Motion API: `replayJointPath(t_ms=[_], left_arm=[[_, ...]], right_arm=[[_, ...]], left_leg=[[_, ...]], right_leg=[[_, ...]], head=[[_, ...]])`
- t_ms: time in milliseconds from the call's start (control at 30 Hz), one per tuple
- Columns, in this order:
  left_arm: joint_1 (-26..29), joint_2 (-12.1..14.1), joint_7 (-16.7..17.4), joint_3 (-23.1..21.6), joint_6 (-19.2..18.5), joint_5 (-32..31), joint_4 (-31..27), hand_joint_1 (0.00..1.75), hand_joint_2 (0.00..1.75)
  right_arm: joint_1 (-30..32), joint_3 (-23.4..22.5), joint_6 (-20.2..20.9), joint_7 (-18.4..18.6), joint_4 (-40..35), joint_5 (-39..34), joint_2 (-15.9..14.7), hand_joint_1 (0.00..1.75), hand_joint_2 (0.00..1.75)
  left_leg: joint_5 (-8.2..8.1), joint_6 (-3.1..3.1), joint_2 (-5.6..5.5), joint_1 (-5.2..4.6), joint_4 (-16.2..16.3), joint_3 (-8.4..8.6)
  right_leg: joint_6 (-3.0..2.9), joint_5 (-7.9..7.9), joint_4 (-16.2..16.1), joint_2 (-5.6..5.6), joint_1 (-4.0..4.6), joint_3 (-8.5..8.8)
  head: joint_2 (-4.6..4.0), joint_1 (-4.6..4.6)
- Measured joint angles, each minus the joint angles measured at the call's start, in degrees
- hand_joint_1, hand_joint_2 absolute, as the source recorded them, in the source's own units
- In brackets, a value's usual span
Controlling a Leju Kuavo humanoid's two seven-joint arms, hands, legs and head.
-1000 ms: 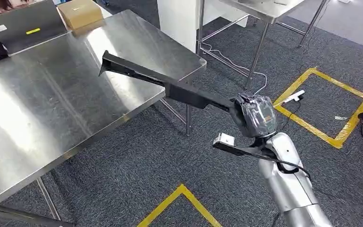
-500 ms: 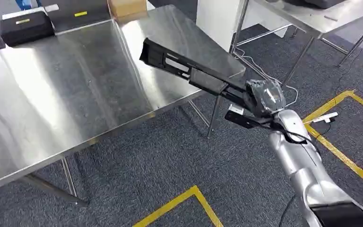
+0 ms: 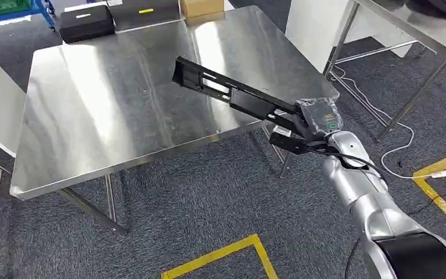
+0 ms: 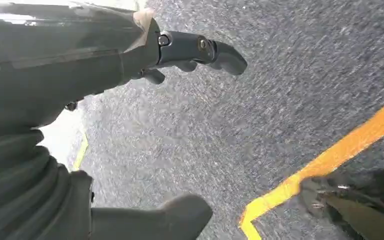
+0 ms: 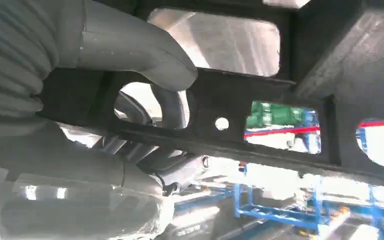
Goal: Take the parts from the cabinet and place them on the table.
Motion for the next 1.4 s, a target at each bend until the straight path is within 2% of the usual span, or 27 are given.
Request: replayJointPath(t_ms=[67,100,133,200,233,267,400,433,500,567,600,633,700,733,767,900,933,967,1000,1033,1100,1133,1167,1233,1267,1300,1400], left_arm=[[-0.1,-0.1,0.0,0.0,0.0,-0.4,0.0,0.0,1.75],[-0.1,-0.1,0.0,0.0,-0.1,-0.5,0.0,0.0,1.75],[0.0,0.0,0.0,0.0,-0.1,-0.7,0.0,0.0,1.75],[0.0,0.1,0.0,0.0,-0.2,-0.9,0.0,0.0,1.75],[-0.1,0.2,0.0,0.0,-0.2,-1.0,0.0,0.0,1.75],[-0.4,0.2,-0.1,0.0,-0.2,-1.0,0.0,0.0,1.75],[-0.9,0.1,-1.0,0.1,0.0,-1.0,0.0,0.0,1.75],[-0.9,0.1,-1.2,0.2,0.0,-1.0,0.0,0.0,1.75],[-1.1,0.1,-1.4,0.6,0.1,-1.0,0.0,0.0,1.75],[-1.3,0.0,-2.4,0.7,0.2,-1.0,0.0,0.0,1.75],[-1.3,0.0,-2.9,0.9,0.4,-0.9,0.0,0.0,1.75],[-1.2,-0.1,-3.4,1.2,0.6,-0.6,0.0,0.0,1.75],[-0.9,-0.2,-3.9,1.9,0.6,-0.3,0.0,0.0,1.75],[-0.9,-0.3,-4.2,2.1,0.5,-0.3,0.0,0.0,1.75],[-0.9,-0.3,-4.4,2.3,0.5,-0.3,0.0,0.0,1.75],[-1.0,-0.4,-7.2,3.3,0.9,0.2,0.0,0.0,1.75],[-0.9,-0.2,-8.5,3.6,1.1,0.4,0.0,0.0,1.75],[-0.9,-0.3,-9.6,3.8,1.2,0.4,0.0,0.0,1.75],[-1.0,-0.4,-10.7,4.0,1.2,0.6,0.0,0.0,1.75],[-1.3,-0.3,-12.0,4.3,1.2,0.8,0.0,0.0,1.75],[-1.6,-0.5,-13.9,4.8,1.2,1.2,0.0,0.0,1.75],[-1.6,-0.5,-15.0,4.9,1.2,1.5,0.0,0.0,1.75],[-1.5,-0.5,-16.7,5.2,1.4,1.8,0.0,0.0,1.75],[-1.6,-0.3,-22.5,5.9,1.7,2.7,-0.1,0.0,1.75],[-1.6,-0.3,-25.3,6.3,1.9,2.7,-0.2,0.0,1.75],[-1.7,-0.3,-26.9,6.4,1.9,2.7,-0.3,0.0,1.75],[-1.7,-0.3,-28.2,6.8,2.0,2.7,-0.4,0.0,1.75]], right_arm=[[-0.2,0.1,0.1,0.2,0.6,0.5,0.0,1.69,1.75],[-0.3,0.2,0.1,0.5,0.9,0.9,0.1,1.69,1.75],[-0.4,0.4,0.3,0.8,1.2,1.2,0.3,1.69,1.75],[-1.1,0.7,0.6,1.1,1.5,2.1,0.9,1.69,1.75],[-1.6,1.1,0.6,1.6,1.7,3.1,1.6,1.69,1.75],[-2.1,1.7,0.6,2.0,1.9,4.1,2.1,1.69,1.75],[-3.9,3.4,1.6,3.1,3.1,5.8,4.0,1.69,1.75],[-4.6,3.9,1.9,3.9,3.5,6.6,4.4,1.69,1.75],[-6.1,4.8,2.6,4.3,4.0,7.4,4.9,1.69,1.75],[-6.7,5.2,3.5,4.5,4.6,8.2,4.5,1.69,1.75],[-6.8,5.5,3.8,4.7,4.9,8.8,4.4,1.69,1.75],[-6.9,6.0,4.3,4.9,5.2,9.7,4.2,1.69,1.75],[-7.7,6.7,5.4,5.0,5.5,10.3,4.2,1.69,1.75],[-8.6,6.8,6.6,5.0,5.5,10.0,4.0,1.69,1.75],[-9.8,6.8,7.6,4.8,5.7,9.4,4.0,1.69,1.75],[-13.6,6.5,9.6,3.9,6.2,7.9,4.5,1.69,1.75],[-14.1,6.5,9.4,3.5,6.4,8.1,4.8,1.69,1.75],[-14.2,6.5,9.1,3.5,6.5,8.4,5.2,1.69,1.75],[-14.0,6.6,8.5,3.5,6.6,8.6,5.5,1.69,1.75],[-13.7,6.7,7.8,3.5,6.9,9.2,5.9,1.69,1.75],[-12.8,7.1,7.2,4.0,7.5,9.9,6.3,1.69,1.75],[-12.2,7.3,7.1,4.4,7.7,10.3,6.6,1.69,1.75],[-11.8,7.5,6.8,4.9,7.9,10.7,6.7,1.69,1.75],[-11.4,7.8,6.5,6.1,8.0,12.0,6.7,1.69,1.75],[-11.3,8.0,6.4,6.6,8.1,12.6,6.6,1.69,1.75],[-11.3,8.0,6.2,6.9,8.2,12.9,6.4,1.69,1.75],[-11.3,8.4,5.9,7.0,8.4,13.2,6.2,1.69,1.75]], left_leg=[[-3.4,-0.31,1.16,0.27,9.0,-4.55],[-3.34,-0.4,1.28,0.37,10.6,-5.53],[-2.08,-0.44,1.39,0.47,9.4,-5.05],[2.29,-0.22,2.23,0.49,1.2,-0.83],[4.38,0.14,4.69,0.35,-4.2,2.2],[3.72,0.25,7.87,-0.52,-6.6,3.2],[4.25,1.53,4.15,-0.83,-6.9,2.95],[4.65,2.02,3.53,-0.1,-7.5,3.53],[4.98,2.78,2.38,-0.27,-7.7,3.38],[4.98,2.92,0.4,-0.19,-7.7,3.38],[4.99,2.92,-0.76,-0.19,-7.6,3.42],[5.02,2.88,-1.78,-0.19,-7.6,3.44],[5.1,2.74,-3.47,-0.08,-7.5,3.47],[5.13,2.61,-4.13,-0.05,-7.4,3.46],[5.15,2.36,-4.77,-0.09,-7.3,3.05],[5.59,0.77,-7.04,0.01,-7.3,2.08],[5.35,0.62,-6.59,0.14,-7.0,1.77],[4.36,0.38,-3.05,-0.38,-5.7,1.34],[2.45,0.14,-0.71,-0.29,-2.5,-0.06],[-0.05,-0.14,0.5,-0.07,2.6,-2.47],[-2.86,-0.51,1.14,0.17,10.8,-6.68],[-2.38,-0.64,1.3,0.35,11.3,-7.13],[-0.88,-0.72,1.45,0.49,9.2,-6.22],[3.74,-0.64,3.24,0.56,-0.9,-0.88],[4.91,-0.33,6.87,0.37,-5.3,1.86],[4.44,-0.16,6.91,-0.16,-6.2,2.33],[4.36,0.77,4.31,-0.41,-6.3,1.91]], right_leg=[[-0.32,-0.22,0.0,-1.71,0.39,0.12],[-0.4,-0.3,0.0,-2.52,0.53,0.21],[-0.44,-0.37,0.0,-3.21,0.56,0.27],[-0.49,-0.49,0.0,-4.36,0.6,0.45],[-0.27,-0.66,0.0,-4.84,0.74,0.64],[0.01,-0.85,0.1,-5.29,1.31,0.66],[0.98,-1.31,-0.2,-8.06,1.97,1.34],[1.39,-1.82,0.2,-7.11,1.88,0.5],[1.19,-4.57,5.9,-2.12,1.22,-1.73],[1.07,-7.89,15.4,-0.81,1.09,-6.25],[1.4,-8.29,18.2,-0.55,1.09,-7.77],[1.78,-7.57,17.8,-0.51,1.03,-7.86],[2.76,-3.97,10.2,-0.09,0.82,-4.66],[3.19,-1.88,5.2,1.03,0.52,-2.44],[3.43,-0.63,1.4,4.11,-0.1,-0.86],[1.55,-0.33,0.6,2.32,0.83,-0.61],[1.01,-0.03,0.2,1.51,-0.41,-0.3],[0.38,0.03,0.0,1.09,-0.14,-0.12],[-0.18,-0.1,0.0,0.59,0.02,-0.03],[-0.32,-0.19,0.0,-0.03,0.24,0.1],[-0.53,-0.39,0.0,-1.54,0.48,0.27],[-0.57,-0.47,0.0,-2.29,0.5,0.36],[-0.64,-0.56,0.0,-2.99,0.5,0.39],[-0.27,-0.94,0.1,-4.36,0.49,0.69],[0.08,-1.19,0.1,-4.87,0.9,0.99],[0.5,-1.55,0.2,-5.42,1.66,0.85],[1.14,-1.86,-0.2,-7.38,2.06,1.66]], head=[[0.0,0.02],[0.0,0.0],[0.0,0.07],[0.0,0.0],[0.0,-0.07],[0.0,-0.13],[0.0,0.2],[0.0,0.26],[0.0,0.26],[0.0,0.39],[0.0,0.46],[0.0,0.48],[0.0,0.52],[0.0,0.5],[0.0,0.57],[0.0,0.44],[0.0,0.44],[0.0,0.22],[0.0,-0.22],[0.0,-0.15],[0.0,-0.2],[0.0,-0.18],[0.0,-0.18],[0.0,-0.18],[0.0,-0.33],[0.0,-0.46],[0.0,0.33]])
